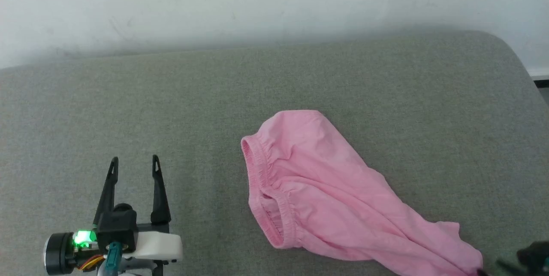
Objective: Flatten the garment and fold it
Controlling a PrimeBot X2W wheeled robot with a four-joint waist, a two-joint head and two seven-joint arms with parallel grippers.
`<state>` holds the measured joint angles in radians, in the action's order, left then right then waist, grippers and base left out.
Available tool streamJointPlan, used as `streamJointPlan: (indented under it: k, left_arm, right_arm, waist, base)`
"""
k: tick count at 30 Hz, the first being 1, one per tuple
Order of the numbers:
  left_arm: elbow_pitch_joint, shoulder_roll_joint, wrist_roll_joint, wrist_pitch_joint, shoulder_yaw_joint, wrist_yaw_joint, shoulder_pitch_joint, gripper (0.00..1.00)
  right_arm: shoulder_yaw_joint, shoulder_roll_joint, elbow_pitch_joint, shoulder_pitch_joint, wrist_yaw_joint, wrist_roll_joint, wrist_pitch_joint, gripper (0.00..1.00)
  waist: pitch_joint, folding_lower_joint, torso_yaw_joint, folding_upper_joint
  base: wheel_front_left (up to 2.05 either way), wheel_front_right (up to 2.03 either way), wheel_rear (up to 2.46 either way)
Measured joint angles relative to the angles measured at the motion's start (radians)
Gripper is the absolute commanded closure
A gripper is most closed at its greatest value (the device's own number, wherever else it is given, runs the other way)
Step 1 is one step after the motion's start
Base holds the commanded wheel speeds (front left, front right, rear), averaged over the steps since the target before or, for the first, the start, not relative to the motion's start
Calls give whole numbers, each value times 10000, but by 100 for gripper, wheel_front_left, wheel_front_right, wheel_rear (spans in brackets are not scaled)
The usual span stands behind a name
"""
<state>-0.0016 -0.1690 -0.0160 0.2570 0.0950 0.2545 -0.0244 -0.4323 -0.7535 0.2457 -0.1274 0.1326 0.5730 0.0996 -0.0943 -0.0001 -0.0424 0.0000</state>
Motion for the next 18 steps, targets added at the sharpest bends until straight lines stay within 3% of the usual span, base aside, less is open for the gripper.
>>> streamJointPlan:
  k: [5,9,18]
  left_arm:
    - [29,-297,54,0,2,-184,56,0]
    - [71,-652,77,0,29,-606,540,0]
    - [1499,-1522,197,-105,1087,-2638,3688,0]
  right_arm:
    - [1791,42,-884,3,0,-949,-734,0]
    - [3229,376,-2046,1,0,-1812,-1110,0]
    - [5035,2895,-3578,289,0,-4082,-3043,0]
  waist:
    - [260,0,-53,0]
    - [433,-1,-70,0]
    - [426,2,123,0]
  base:
    - [0,0,0]
    - [0,0,0]
    - [0,0,0]
